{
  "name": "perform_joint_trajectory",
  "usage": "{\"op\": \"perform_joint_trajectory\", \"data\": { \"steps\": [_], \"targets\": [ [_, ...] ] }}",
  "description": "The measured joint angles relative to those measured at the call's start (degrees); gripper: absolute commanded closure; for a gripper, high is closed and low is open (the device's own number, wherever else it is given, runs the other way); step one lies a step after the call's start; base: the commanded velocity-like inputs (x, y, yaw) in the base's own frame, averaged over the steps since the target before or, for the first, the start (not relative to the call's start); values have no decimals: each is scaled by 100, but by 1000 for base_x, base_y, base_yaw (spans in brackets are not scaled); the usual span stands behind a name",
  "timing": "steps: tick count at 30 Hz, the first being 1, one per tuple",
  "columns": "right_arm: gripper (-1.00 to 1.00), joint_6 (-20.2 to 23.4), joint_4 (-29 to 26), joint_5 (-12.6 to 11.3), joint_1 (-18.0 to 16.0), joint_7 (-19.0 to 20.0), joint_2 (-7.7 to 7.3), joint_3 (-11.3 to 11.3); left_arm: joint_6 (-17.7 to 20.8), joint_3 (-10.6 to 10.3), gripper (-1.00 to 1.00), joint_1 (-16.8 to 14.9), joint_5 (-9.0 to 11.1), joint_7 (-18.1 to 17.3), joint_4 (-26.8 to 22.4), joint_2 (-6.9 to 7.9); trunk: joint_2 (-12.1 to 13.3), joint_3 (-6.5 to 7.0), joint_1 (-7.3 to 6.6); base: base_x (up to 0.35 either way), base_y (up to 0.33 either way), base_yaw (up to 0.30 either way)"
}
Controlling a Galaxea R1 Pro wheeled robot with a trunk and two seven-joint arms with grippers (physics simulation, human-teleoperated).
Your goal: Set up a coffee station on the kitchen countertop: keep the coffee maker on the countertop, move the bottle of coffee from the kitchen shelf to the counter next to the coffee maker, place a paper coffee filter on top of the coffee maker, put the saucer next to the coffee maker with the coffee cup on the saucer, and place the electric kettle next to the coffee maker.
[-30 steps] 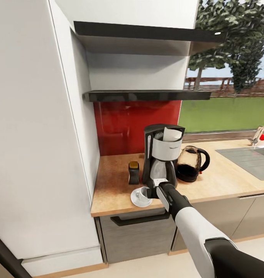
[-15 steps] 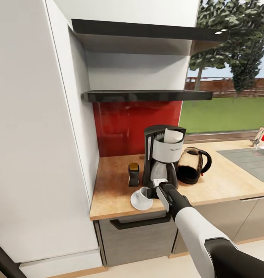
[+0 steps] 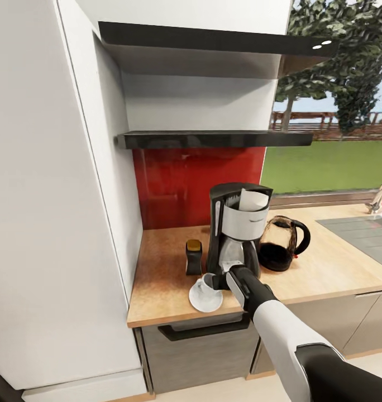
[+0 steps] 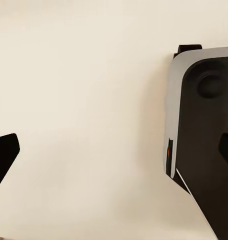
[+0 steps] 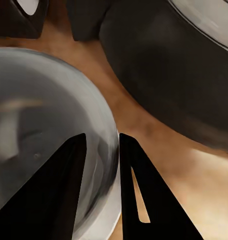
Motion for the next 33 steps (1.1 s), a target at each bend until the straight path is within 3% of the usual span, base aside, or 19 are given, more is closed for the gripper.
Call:
{"op": "perform_joint_trajectory", "data": {
  "steps": [18,30,31,33],
  "targets": [
    [100,0,9,0,-2,-1,0,0,-6,13,-100,0,1,6,-5,-20,0,0,1,-5,41,0],
    [100,0,9,-1,-1,1,0,0,-6,23,-100,0,0,7,-5,-18,0,0,1,-129,-98,0],
    [-100,0,9,-2,0,1,0,0,-6,23,-100,0,1,6,-4,-14,-1,0,1,-43,-36,0],
    [-100,0,9,-4,0,7,0,1,-6,23,-100,0,1,6,-5,-10,0,0,0,-14,-12,0]
  ]
}}
